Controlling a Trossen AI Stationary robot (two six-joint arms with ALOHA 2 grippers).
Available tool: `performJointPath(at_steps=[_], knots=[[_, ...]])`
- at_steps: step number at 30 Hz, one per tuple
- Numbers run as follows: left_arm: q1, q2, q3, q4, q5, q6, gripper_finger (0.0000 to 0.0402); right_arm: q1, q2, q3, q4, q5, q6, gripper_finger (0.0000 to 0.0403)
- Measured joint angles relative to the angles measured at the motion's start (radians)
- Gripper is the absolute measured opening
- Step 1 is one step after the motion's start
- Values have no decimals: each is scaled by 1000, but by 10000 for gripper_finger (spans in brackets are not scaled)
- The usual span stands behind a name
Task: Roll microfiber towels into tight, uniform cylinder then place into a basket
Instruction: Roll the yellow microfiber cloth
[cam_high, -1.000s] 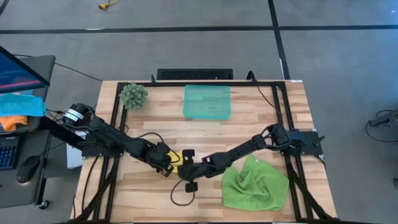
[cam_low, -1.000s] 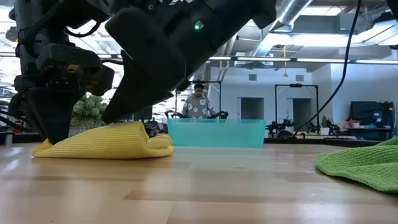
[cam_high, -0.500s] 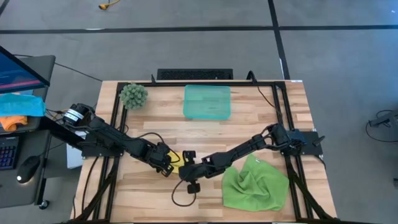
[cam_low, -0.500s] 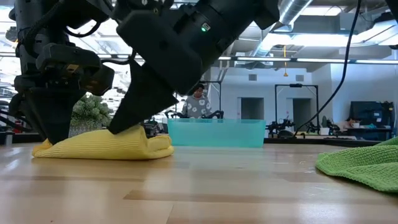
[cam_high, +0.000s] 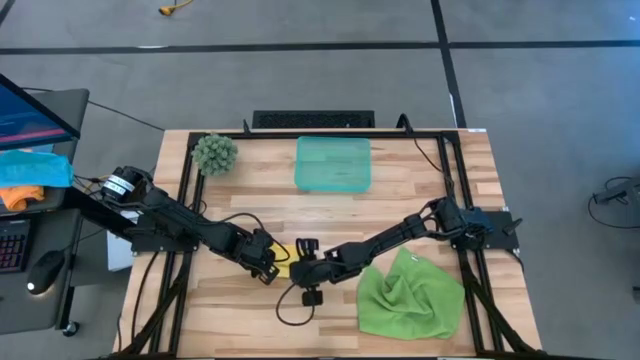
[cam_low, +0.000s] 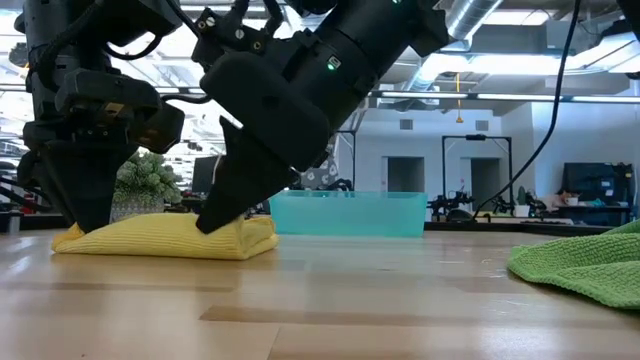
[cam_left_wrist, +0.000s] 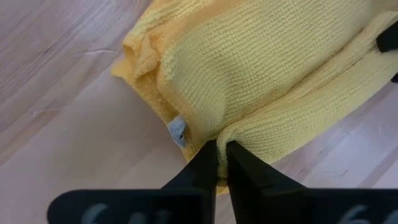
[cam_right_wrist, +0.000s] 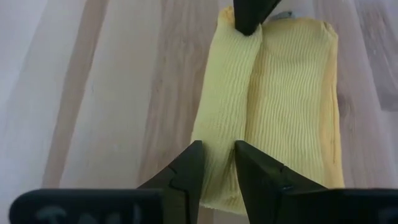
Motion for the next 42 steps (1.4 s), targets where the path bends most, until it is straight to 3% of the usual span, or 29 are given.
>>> performJointPath(at_steps=[12,22,34,42], knots=[[-1,1,-2,5,-8,27,70,-10,0,0,-64,1,37,115],[-6,2,-2,14,-19,31,97,-25,0,1,-109,0,78,70],[-6,2,-5,34,-10,104,102,-27,-1,1,-112,-20,78,38],[-6,2,-5,45,4,183,145,-27,-1,1,-112,-23,78,32]])
